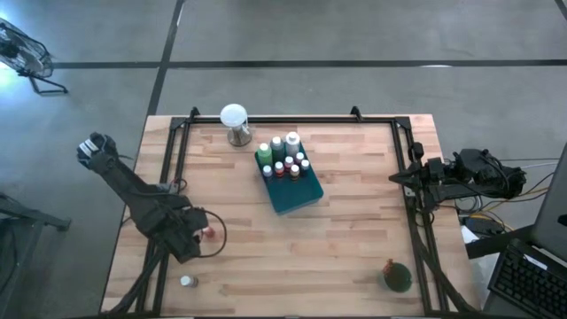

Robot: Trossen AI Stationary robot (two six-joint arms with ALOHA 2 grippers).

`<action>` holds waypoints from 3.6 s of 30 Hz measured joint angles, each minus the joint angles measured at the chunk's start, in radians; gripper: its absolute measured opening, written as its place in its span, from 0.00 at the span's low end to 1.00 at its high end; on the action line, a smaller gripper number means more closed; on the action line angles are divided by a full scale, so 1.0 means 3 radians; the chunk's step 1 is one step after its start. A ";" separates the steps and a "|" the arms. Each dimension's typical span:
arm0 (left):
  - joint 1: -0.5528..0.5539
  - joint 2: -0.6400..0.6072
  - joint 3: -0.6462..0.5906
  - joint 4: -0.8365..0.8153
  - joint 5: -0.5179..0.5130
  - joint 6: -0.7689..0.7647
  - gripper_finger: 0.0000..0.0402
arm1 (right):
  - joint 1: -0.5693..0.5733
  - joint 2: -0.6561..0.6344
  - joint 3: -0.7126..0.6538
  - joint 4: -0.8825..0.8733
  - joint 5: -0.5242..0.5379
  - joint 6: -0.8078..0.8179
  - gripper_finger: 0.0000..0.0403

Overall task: Pick & Place Paint Supplies
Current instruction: Put the orange paint bottle into the blue bin aligned with the other orange paint bottle

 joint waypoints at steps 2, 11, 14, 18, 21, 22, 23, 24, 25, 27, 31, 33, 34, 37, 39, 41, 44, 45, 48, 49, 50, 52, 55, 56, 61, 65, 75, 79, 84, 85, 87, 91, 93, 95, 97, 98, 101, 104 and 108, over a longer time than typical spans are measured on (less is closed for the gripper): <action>0.0003 0.0000 0.0000 0.0031 0.0001 0.0000 0.55 | 0.0000 -0.0001 0.0000 0.0001 -0.0001 0.0000 0.02; 0.0265 0.0114 -0.0029 0.0018 0.0060 0.0191 0.55 | 0.0000 -0.0001 0.0000 0.0000 -0.0001 0.0000 0.02; 0.0382 0.0116 -0.0085 0.0022 0.0154 0.0263 0.55 | 0.0000 0.0000 0.0000 0.0000 0.0000 0.0000 0.02; 0.0482 0.0115 -0.0182 0.0141 0.0267 0.0342 0.55 | -0.0001 -0.0001 0.0000 0.0001 -0.0001 0.0000 0.02; 0.0523 0.0115 -0.0205 0.0309 0.0270 0.0431 0.55 | 0.0000 -0.0001 0.0000 0.0001 -0.0001 0.0000 0.02; 0.0533 0.0115 -0.0205 0.0335 0.0270 0.0447 0.55 | 0.0000 -0.0001 0.0000 0.0000 0.0000 0.0000 0.02; 0.0544 0.0115 -0.0205 0.0343 0.0269 0.0462 0.55 | 0.0000 0.0000 0.0000 0.0000 0.0000 0.0000 0.02; 0.0551 0.0115 -0.0206 0.0336 0.0270 0.0465 0.55 | 0.0000 0.0000 0.0000 0.0001 0.0000 0.0000 0.02; 0.0557 0.0115 -0.0211 0.0334 0.0269 0.0471 0.55 | 0.0000 -0.0001 0.0000 0.0001 0.0000 0.0000 0.02; 0.0568 0.0115 -0.0219 0.0337 0.0270 0.0490 0.55 | 0.0000 -0.0001 0.0000 0.0001 -0.0001 0.0000 0.02; 0.0596 0.0115 -0.0230 0.0336 0.0270 0.0516 0.55 | 0.0000 0.0000 0.0000 0.0001 0.0000 0.0000 0.02; 0.0611 0.0115 -0.0230 0.0336 0.0270 0.0518 0.54 | 0.0000 0.0000 -0.0001 0.0001 -0.0001 0.0000 0.02; 0.0617 0.0115 -0.0230 0.0343 0.0270 0.0518 0.54 | -0.0001 0.0000 0.0000 0.0000 -0.0001 0.0000 0.02; 0.0635 0.0115 -0.0230 0.0370 0.0290 0.0518 0.52 | 0.0000 0.0000 -0.0001 0.0000 0.0000 0.0000 0.02; 0.0635 0.0115 -0.0230 0.0368 0.0298 0.0518 0.50 | 0.0000 0.0000 0.0000 0.0000 -0.0001 0.0000 0.02; 0.0635 0.0115 -0.0230 0.0371 0.0299 0.0515 0.48 | 0.0000 0.0000 -0.0001 0.0001 0.0000 0.0000 0.02; 0.0639 0.0115 -0.0230 0.0376 0.0303 0.0505 0.46 | 0.0000 0.0000 0.0000 0.0000 0.0000 0.0000 0.02; 0.0643 0.0115 -0.0230 0.0384 0.0305 0.0504 0.46 | 0.0000 -0.0001 -0.0001 0.0000 -0.0001 0.0000 0.02; 0.0659 0.0115 -0.0230 0.0425 0.0306 0.0504 0.46 | 0.0000 0.0000 -0.0001 0.0000 -0.0001 0.0000 0.02; 0.0662 0.0115 -0.0230 0.0437 0.0305 0.0504 0.46 | 0.0000 0.0000 0.0000 0.0000 0.0000 0.0000 0.02; 0.0665 0.0115 -0.0230 0.0441 0.0305 0.0503 0.46 | -0.0001 0.0000 -0.0001 0.0001 0.0000 0.0000 0.02; 0.0677 0.0115 -0.0230 0.0442 0.0327 0.0497 0.45 | 0.0000 0.0000 0.0000 0.0001 0.0000 0.0000 0.02; 0.0683 0.0114 -0.0243 0.0445 0.0354 0.0490 0.44 | 0.0000 0.0000 -0.0001 0.0000 -0.0001 0.0000 0.02; 0.0684 0.0114 -0.0253 0.0444 0.0355 0.0486 0.44 | -0.0001 0.0000 -0.0001 0.0001 -0.0001 0.0000 0.02; 0.0692 0.0109 -0.0297 0.0468 0.0395 0.0459 0.41 | 0.0000 0.0000 0.0000 0.0000 0.0000 0.0000 0.02; 0.0698 0.0106 -0.0306 0.0481 0.0400 0.0460 0.38 | 0.0000 0.0000 0.0000 0.0001 -0.0001 0.0000 0.02; 0.0699 0.0108 -0.0296 0.0477 0.0401 0.0487 0.32 | 0.0000 -0.0001 -0.0001 0.0001 0.0000 0.0000 0.02; 0.0699 0.0109 -0.0296 0.0479 0.0401 0.0487 0.32 | 0.0000 0.0000 -0.0001 0.0000 -0.0001 0.0000 0.02; 0.0756 0.0113 -0.0253 0.0465 0.0479 0.0490 0.31 | -0.0001 0.0000 0.0000 0.0000 -0.0001 0.0000 0.02; 0.0778 0.0114 -0.0225 0.0462 0.0509 0.0499 0.31 | -0.0001 -0.0001 0.0000 0.0001 -0.0001 0.0000 0.02; 0.0840 0.0113 -0.0161 0.0459 0.0557 0.0534 0.31 | -0.0001 0.0000 0.0000 0.0001 -0.0001 0.0000 0.02; 0.0986 0.0113 -0.0024 0.0456 0.0590 0.0656 0.31 | -0.0001 -0.0001 0.0000 0.0001 0.0000 0.0000 0.02; 0.1074 0.0113 0.0051 0.0461 0.0589 0.0747 0.31 | -0.0001 0.0000 0.0000 0.0001 -0.0001 0.0000 0.02; 0.1168 0.0113 0.0120 0.0460 0.0587 0.0845 0.31 | -0.0001 -0.0001 0.0000 0.0001 -0.0001 0.0000 0.02; 0.1275 0.0116 0.0197 0.0462 0.0589 0.0967 0.31 | -0.0001 -0.0001 0.0000 0.0001 -0.0001 0.0000 0.02; 0.1329 0.0123 0.0239 0.0462 0.0589 0.1033 0.31 | 0.0000 -0.0001 0.0000 0.0001 0.0000 0.0000 0.02; 0.1516 0.0188 0.0379 0.0462 0.0605 0.1297 0.31 | -0.0001 0.0000 0.0000 0.0000 -0.0001 0.0000 0.02; 0.1736 0.0335 0.0565 0.0456 0.0681 0.1628 0.31 | 0.0000 0.0000 -0.0001 0.0001 0.0000 0.0000 0.02; 0.2031 0.0653 0.0934 0.0297 0.0748 0.2136 0.31 | 0.0000 0.0000 -0.0001 0.0000 -0.0001 0.0000 0.02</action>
